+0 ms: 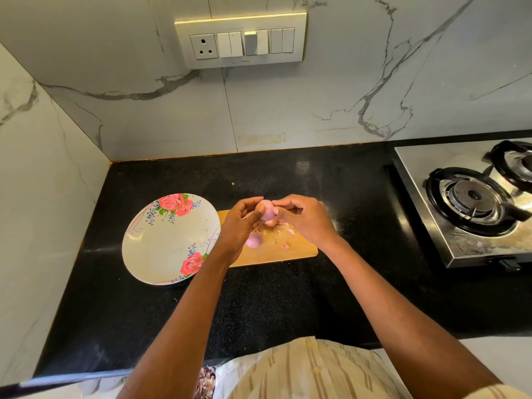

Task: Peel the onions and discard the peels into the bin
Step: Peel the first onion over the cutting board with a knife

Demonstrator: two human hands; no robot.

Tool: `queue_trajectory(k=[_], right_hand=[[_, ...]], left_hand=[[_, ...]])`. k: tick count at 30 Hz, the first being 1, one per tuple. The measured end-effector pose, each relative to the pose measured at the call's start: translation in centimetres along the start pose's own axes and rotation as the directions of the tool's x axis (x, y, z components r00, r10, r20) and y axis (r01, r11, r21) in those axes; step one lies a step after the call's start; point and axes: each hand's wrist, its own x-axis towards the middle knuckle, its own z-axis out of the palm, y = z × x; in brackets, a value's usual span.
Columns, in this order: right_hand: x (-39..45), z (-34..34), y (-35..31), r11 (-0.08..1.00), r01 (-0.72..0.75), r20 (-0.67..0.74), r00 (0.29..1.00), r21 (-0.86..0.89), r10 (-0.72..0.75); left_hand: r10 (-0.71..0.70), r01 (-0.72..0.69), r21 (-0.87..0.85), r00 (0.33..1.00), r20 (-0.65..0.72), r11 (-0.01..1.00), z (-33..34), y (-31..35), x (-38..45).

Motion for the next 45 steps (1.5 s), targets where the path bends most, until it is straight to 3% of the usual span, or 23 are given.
queue_trajectory(k=[8,15,21,24,28,39,45], right_hand=[[0.0,0.1,0.4,0.988,0.048,-0.055,0.997,-0.148,-0.056],[-0.2,0.0,0.2,0.997,0.013,0.013,1.0,-0.078,-0.012],[-0.2,-0.2,0.5,0.994,0.026,-0.026,0.999,-0.102,-0.029],[-0.3,-0.4,0.3,1.0,-0.02,0.009,1.0,0.017,0.02],[-0.6,0.0,-0.1,0.991,-0.06,0.173,0.984,0.117,0.039],[-0.6,0.1,0.6,0.955,-0.085,-0.013,0.996,0.286,0.093],[-0.7,0.1,0.4,0.933,-0.122,0.07,0.992,0.337,0.104]], left_hand=[[0.006,-0.006,0.012,1.0,0.023,1.0,-0.2,0.3,-0.5],[0.007,-0.007,0.038,1.0,0.002,0.999,0.0,0.1,-0.4],[0.022,-0.025,0.054,0.999,0.044,0.998,-0.1,0.1,-0.4],[0.035,-0.036,0.026,0.999,0.038,0.999,-0.1,0.0,-0.4],[0.041,-0.042,0.029,0.998,0.044,0.999,0.1,0.0,-0.4],[0.02,-0.02,-0.003,1.0,0.017,1.0,-0.2,0.5,-0.7],[0.021,-0.021,0.007,1.0,0.0,1.0,-0.1,0.1,-0.5]])
